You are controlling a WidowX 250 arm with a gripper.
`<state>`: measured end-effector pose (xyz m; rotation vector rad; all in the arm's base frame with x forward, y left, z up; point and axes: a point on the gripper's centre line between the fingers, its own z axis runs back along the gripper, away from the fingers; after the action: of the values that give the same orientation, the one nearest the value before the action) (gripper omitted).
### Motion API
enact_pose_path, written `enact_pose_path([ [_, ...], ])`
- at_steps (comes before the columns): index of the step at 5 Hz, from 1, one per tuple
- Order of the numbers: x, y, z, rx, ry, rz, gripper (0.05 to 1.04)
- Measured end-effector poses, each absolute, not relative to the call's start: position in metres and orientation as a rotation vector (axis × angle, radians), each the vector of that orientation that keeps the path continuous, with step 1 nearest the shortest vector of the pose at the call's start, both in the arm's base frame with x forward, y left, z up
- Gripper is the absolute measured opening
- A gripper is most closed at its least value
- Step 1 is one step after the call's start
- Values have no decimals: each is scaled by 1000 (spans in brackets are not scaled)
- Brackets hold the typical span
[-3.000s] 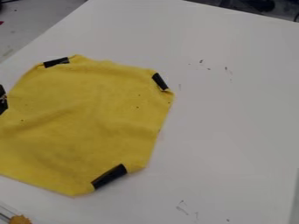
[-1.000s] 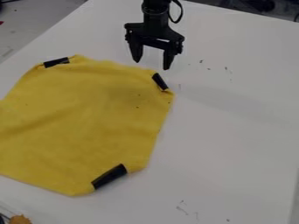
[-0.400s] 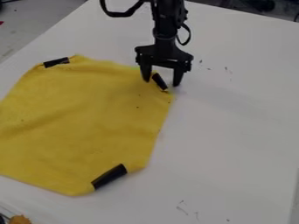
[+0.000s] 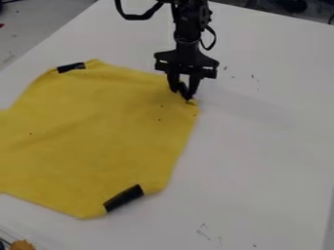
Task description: Fold the cloth from right to left
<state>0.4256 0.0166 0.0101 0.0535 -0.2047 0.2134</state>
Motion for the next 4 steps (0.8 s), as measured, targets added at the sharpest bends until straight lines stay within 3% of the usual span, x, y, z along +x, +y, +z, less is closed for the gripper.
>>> enact_pose_path([
  [1,425,20,10,68,-199,220,177],
  [2,420,21,11,93,-192,246,78],
  [4,394,49,59,67,-371,395,64],
])
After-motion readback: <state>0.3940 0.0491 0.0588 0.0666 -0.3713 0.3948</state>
